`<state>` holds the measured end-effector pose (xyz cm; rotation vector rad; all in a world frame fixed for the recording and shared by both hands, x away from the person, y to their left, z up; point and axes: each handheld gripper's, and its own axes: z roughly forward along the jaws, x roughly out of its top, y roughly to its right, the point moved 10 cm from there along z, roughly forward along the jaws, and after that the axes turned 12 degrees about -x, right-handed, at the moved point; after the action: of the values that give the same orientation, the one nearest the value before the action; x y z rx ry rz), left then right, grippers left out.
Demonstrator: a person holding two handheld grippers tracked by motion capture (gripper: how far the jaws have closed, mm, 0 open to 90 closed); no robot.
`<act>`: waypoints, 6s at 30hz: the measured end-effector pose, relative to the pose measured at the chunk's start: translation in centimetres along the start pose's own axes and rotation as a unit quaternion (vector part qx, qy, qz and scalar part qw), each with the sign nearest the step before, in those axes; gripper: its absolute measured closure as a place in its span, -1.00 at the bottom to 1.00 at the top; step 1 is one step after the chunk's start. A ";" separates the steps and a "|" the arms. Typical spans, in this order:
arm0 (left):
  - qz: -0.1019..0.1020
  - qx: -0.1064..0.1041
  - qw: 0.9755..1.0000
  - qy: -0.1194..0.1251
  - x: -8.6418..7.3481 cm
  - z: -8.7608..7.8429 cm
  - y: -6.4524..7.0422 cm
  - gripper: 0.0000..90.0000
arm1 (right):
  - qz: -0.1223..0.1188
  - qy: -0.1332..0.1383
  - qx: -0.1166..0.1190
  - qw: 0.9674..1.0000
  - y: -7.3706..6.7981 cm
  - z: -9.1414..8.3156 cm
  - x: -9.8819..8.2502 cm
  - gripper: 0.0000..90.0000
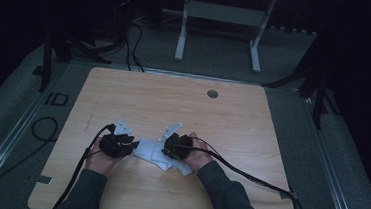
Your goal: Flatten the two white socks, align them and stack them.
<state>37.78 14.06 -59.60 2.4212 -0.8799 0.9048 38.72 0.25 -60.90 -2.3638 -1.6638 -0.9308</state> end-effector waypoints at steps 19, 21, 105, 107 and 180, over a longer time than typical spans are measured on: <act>-0.012 0.011 0.999 -0.041 -1.7 1.3 -1.0 0.99 | 0.007 0.076 0.002 0.997 0.3 -4.1 4.3 0.98; -0.013 0.010 0.999 -0.045 -1.8 1.4 -1.0 0.99 | 0.009 0.084 0.003 0.996 0.3 -4.2 4.8 0.98; 0.013 -0.007 0.999 -0.045 -1.1 2.9 1.3 1.00 | 0.103 -0.060 -0.078 0.990 7.8 -1.0 -5.9 0.27; 0.013 -0.007 0.999 -0.045 -1.1 2.9 1.3 1.00 | 0.105 -0.061 -0.070 0.990 7.7 -0.9 -6.0 0.58; 0.014 -0.013 0.999 -0.045 -1.1 3.2 1.7 1.00 | 0.173 -0.042 -0.139 0.974 10.2 -4.9 -12.1 0.61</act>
<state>37.34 11.55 -62.34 2.4498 -0.9547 0.7954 43.10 -15.75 -60.86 -2.7875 -1.1444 -1.0650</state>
